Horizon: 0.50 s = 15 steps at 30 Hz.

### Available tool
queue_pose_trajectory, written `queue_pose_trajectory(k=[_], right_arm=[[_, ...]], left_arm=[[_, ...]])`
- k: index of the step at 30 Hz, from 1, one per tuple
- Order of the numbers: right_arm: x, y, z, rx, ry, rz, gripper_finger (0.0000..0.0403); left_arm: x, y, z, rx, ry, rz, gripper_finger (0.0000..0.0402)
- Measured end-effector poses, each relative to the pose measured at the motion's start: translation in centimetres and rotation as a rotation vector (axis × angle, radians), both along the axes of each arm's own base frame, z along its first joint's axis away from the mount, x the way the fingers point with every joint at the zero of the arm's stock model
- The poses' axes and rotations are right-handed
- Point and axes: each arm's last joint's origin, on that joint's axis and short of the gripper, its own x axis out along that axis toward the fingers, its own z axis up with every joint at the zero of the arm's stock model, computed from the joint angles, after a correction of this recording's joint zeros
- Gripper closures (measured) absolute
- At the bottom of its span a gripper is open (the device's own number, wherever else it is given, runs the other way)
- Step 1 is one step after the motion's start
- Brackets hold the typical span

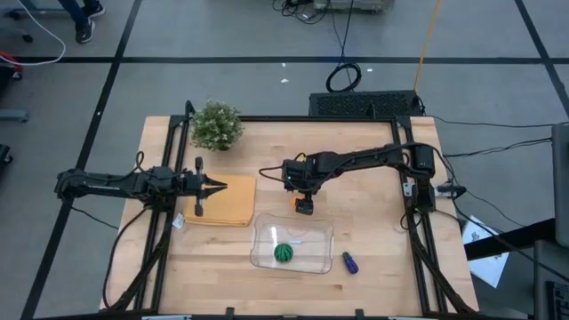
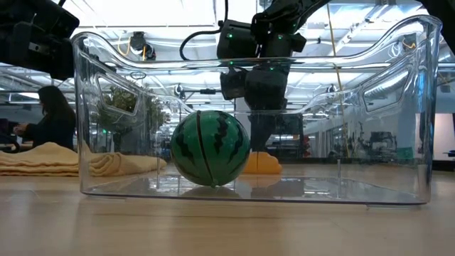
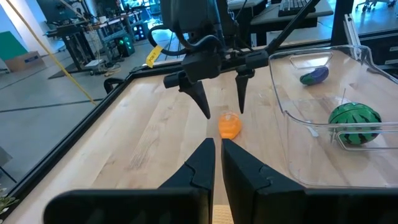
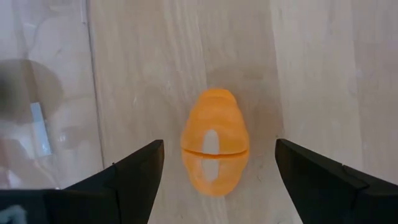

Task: Pick and placing Produce into tupperware
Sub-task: Put the light orange croissant into the transparent bin

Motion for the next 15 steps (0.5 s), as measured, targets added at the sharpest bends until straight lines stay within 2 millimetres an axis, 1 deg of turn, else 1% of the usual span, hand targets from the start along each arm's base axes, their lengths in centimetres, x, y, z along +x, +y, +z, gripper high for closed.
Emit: queue_pose_trajectory(k=[7, 15], right_arm=[[0.03, 0.47, 0.00, 0.006, 0.000, 0.015, 0.0103], [0.03, 0.46, -0.01, -0.007, 0.002, 0.007, 0.0103]], left_arm=[[0.00, 0.00, 0.00, 0.000, 0.000, 0.000, 0.0369], [0.00, 0.00, 0.00, 0.000, 0.000, 0.000, 0.0369]])
